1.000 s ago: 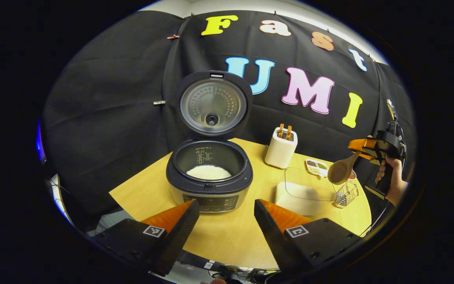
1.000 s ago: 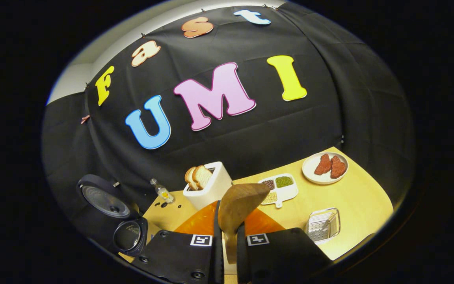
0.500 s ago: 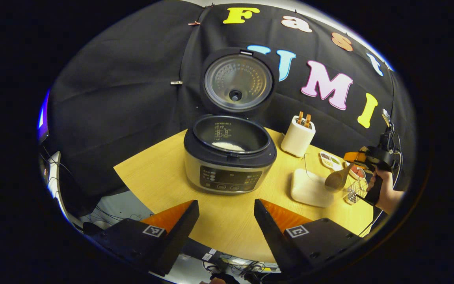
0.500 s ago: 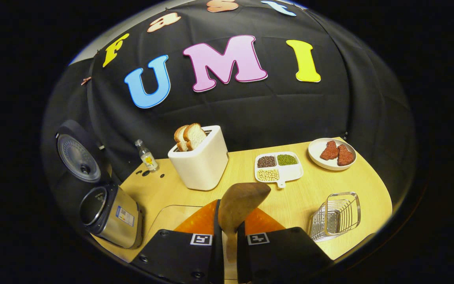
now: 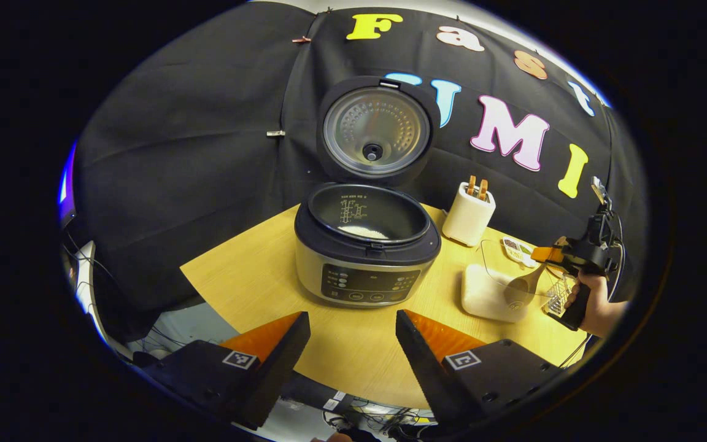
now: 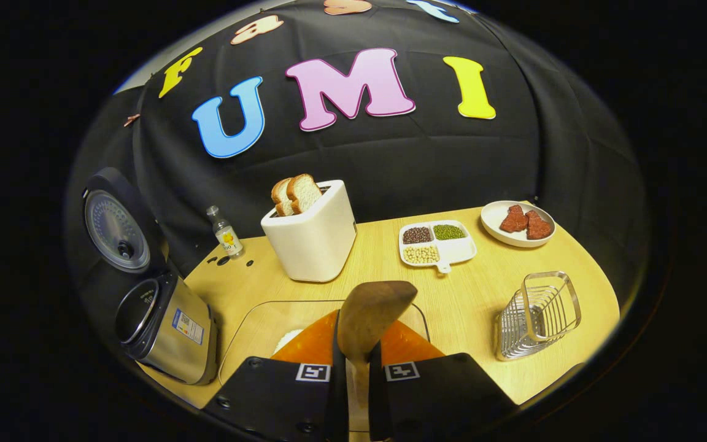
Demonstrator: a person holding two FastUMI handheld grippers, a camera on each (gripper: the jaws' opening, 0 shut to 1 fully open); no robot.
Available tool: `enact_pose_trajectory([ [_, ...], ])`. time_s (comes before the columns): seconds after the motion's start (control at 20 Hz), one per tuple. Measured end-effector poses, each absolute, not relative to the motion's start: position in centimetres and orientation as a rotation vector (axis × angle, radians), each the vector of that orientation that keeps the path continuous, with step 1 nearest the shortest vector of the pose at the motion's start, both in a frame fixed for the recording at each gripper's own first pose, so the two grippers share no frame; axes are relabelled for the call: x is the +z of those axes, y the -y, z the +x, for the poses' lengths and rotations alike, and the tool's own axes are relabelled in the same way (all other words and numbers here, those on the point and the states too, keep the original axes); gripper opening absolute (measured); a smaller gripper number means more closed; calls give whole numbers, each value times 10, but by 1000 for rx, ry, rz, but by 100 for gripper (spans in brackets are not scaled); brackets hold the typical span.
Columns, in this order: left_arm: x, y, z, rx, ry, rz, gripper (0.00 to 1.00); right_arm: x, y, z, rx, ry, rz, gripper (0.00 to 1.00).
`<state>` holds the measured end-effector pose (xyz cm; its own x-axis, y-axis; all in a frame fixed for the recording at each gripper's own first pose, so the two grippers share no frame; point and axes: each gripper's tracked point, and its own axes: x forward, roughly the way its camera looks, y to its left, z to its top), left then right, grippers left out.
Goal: Close the left gripper, press the button to open the rice cooker; take a wooden spoon from the chopstick holder with the right hand, scoop a spoonful of rice and pour it into the rice cooker, then put the wooden spoon back into the chopstick holder.
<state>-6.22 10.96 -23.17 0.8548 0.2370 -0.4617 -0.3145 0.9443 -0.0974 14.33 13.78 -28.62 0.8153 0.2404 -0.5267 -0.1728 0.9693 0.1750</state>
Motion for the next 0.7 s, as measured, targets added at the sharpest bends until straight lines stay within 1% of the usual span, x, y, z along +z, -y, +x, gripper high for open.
enact_pose_trajectory([
  [0.15, -229, -110, -58, 278, -461, -169, 95, -293, -155, 137, 217, -632, 218, 17],
  [0.3, -226, -110, -58, 265, -465, -213, 95, -299, -169, 132, 184, -706, 337, 18],
  [0.55, -221, -123, -61, 259, -457, -190, 95, -302, -178, 136, 136, -757, 441, 18],
  [0.7, -216, -130, -63, 259, -458, -193, 95, -298, -193, 135, 143, -790, 575, 17],
])
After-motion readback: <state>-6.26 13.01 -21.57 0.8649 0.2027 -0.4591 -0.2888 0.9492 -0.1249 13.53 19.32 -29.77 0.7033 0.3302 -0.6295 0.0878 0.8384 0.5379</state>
